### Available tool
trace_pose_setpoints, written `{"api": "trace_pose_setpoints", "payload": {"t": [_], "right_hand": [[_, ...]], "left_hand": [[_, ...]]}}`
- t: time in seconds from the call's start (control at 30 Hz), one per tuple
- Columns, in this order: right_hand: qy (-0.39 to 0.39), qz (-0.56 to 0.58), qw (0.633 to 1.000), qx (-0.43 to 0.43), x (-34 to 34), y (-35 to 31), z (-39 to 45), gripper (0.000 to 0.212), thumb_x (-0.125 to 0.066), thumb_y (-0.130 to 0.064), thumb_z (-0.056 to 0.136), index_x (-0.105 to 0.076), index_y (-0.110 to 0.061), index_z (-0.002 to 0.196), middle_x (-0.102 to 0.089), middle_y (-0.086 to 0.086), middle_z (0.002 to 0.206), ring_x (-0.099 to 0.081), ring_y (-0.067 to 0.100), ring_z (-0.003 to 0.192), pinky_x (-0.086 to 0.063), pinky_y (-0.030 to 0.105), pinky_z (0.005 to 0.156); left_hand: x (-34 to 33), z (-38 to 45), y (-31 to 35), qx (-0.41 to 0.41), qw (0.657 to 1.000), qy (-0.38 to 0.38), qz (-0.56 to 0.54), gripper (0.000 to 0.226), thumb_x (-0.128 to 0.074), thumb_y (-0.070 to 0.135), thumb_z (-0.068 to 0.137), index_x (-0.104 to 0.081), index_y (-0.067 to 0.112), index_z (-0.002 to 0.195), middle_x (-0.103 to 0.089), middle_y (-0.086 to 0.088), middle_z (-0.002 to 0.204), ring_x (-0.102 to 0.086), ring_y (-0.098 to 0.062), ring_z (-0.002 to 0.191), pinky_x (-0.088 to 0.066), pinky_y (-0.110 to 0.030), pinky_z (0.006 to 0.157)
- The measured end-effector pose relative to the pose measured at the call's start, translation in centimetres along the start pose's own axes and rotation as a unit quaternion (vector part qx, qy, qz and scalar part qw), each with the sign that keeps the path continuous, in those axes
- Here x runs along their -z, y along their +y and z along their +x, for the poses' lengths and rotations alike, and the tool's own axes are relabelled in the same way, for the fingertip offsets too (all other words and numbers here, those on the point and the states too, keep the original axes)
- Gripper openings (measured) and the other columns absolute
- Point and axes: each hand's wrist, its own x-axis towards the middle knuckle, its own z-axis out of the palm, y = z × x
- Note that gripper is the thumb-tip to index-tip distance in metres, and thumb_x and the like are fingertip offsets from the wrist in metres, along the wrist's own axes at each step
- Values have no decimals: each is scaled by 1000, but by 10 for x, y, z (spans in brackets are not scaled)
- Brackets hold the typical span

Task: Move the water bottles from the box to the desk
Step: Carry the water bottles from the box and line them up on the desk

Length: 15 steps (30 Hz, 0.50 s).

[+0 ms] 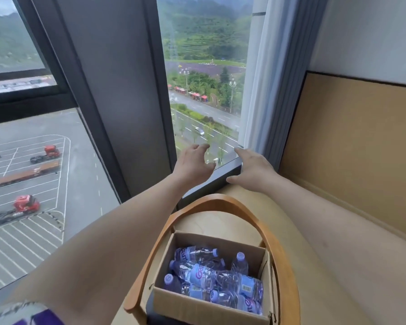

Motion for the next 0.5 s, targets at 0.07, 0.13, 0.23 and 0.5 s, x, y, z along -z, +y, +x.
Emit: {"api": "trace_pose_setpoints", "payload": {"t": [0.07, 0.13, 0.23, 0.5], "right_hand": [[-10, 4, 1000, -9, -14, 7, 17, 91, -75, -47, 80, -27, -28, 154, -42, 5, 152, -38, 31, 138, -41, 45, 110], [-25, 8, 999, -19, -29, 14, 29, 93, -75, -47, 79, -26, -26, 155, -41, 6, 153, -37, 31, 139, -39, 45, 112], [-57, -5, 998, -38, -67, 27, 35, 94, -73, -48, 79, -25, -24, 156, -36, 6, 157, -34, 30, 143, -36, 46, 114], [-169, 10, 979, -114, -190, 57, 38, 98, -76, -50, 76, -28, -21, 155, -36, 8, 157, -37, 32, 141, -35, 42, 114]], "left_hand": [[-18, 15, -11, 14, 1000, -16, -7, 64, -62, 38, 93, -41, 22, 152, -45, -7, 154, -39, -28, 141, -32, -42, 115], [-38, 24, -23, 26, 999, -38, -10, 65, -63, 37, 92, -41, 23, 152, -45, -7, 153, -40, -29, 140, -33, -42, 114], [-76, 25, -48, 35, 996, -78, -14, 65, -64, 37, 90, -43, 23, 150, -47, -7, 151, -43, -29, 138, -36, -40, 112], [-173, -3, -122, 82, 970, -226, -12, 65, -61, 34, 90, -43, 20, 150, -47, -9, 151, -42, -29, 138, -37, -42, 112]]}}
